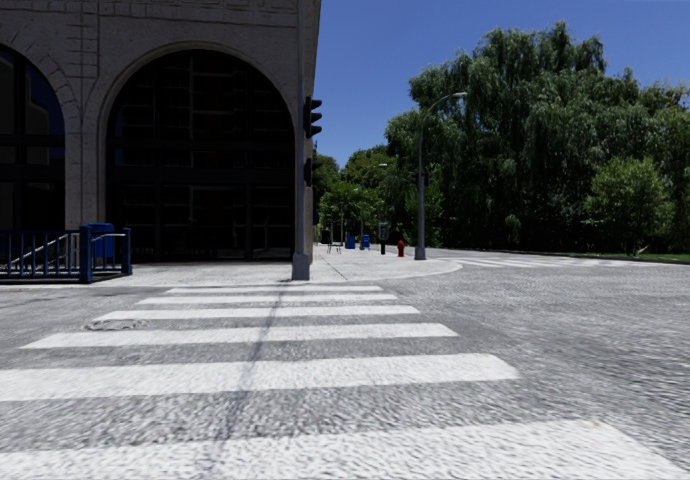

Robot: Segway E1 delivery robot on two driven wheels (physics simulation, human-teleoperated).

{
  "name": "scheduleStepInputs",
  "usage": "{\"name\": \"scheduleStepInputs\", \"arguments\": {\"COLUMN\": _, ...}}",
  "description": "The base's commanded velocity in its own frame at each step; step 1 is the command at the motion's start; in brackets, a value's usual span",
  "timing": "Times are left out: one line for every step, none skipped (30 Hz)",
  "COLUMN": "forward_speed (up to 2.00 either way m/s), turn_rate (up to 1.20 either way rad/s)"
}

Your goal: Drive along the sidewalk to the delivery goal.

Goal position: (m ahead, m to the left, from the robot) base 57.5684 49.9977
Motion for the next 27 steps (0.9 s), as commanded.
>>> {"name": "scheduleStepInputs", "arguments": {"forward_speed": 2.0, "turn_rate": 0.0}}
{"name": "scheduleStepInputs", "arguments": {"forward_speed": 2.0, "turn_rate": 0.0}}
{"name": "scheduleStepInputs", "arguments": {"forward_speed": 2.0, "turn_rate": 0.0}}
{"name": "scheduleStepInputs", "arguments": {"forward_speed": 2.0, "turn_rate": 0.0}}
{"name": "scheduleStepInputs", "arguments": {"forward_speed": 2.0, "turn_rate": 0.0}}
{"name": "scheduleStepInputs", "arguments": {"forward_speed": 2.0, "turn_rate": 0.0}}
{"name": "scheduleStepInputs", "arguments": {"forward_speed": 2.0, "turn_rate": 0.0}}
{"name": "scheduleStepInputs", "arguments": {"forward_speed": 2.0, "turn_rate": 0.0}}
{"name": "scheduleStepInputs", "arguments": {"forward_speed": 2.0, "turn_rate": 0.0}}
{"name": "scheduleStepInputs", "arguments": {"forward_speed": 2.0, "turn_rate": 0.0}}
{"name": "scheduleStepInputs", "arguments": {"forward_speed": 2.0, "turn_rate": 0.0}}
{"name": "scheduleStepInputs", "arguments": {"forward_speed": 2.0, "turn_rate": 0.0}}
{"name": "scheduleStepInputs", "arguments": {"forward_speed": 2.0, "turn_rate": 0.0}}
{"name": "scheduleStepInputs", "arguments": {"forward_speed": 2.0, "turn_rate": 0.0}}
{"name": "scheduleStepInputs", "arguments": {"forward_speed": 2.0, "turn_rate": 0.0}}
{"name": "scheduleStepInputs", "arguments": {"forward_speed": 2.0, "turn_rate": 0.0}}
{"name": "scheduleStepInputs", "arguments": {"forward_speed": 2.0, "turn_rate": 0.0}}
{"name": "scheduleStepInputs", "arguments": {"forward_speed": 2.0, "turn_rate": 0.0}}
{"name": "scheduleStepInputs", "arguments": {"forward_speed": 2.0, "turn_rate": 0.0}}
{"name": "scheduleStepInputs", "arguments": {"forward_speed": 2.0, "turn_rate": 0.0}}
{"name": "scheduleStepInputs", "arguments": {"forward_speed": 2.0, "turn_rate": 0.0}}
{"name": "scheduleStepInputs", "arguments": {"forward_speed": 2.0, "turn_rate": 0.0}}
{"name": "scheduleStepInputs", "arguments": {"forward_speed": 2.0, "turn_rate": 0.0}}
{"name": "scheduleStepInputs", "arguments": {"forward_speed": 2.0, "turn_rate": 0.0}}
{"name": "scheduleStepInputs", "arguments": {"forward_speed": 2.0, "turn_rate": 0.0}}
{"name": "scheduleStepInputs", "arguments": {"forward_speed": 2.0, "turn_rate": 0.0}}
{"name": "scheduleStepInputs", "arguments": {"forward_speed": 2.0, "turn_rate": 0.0}}
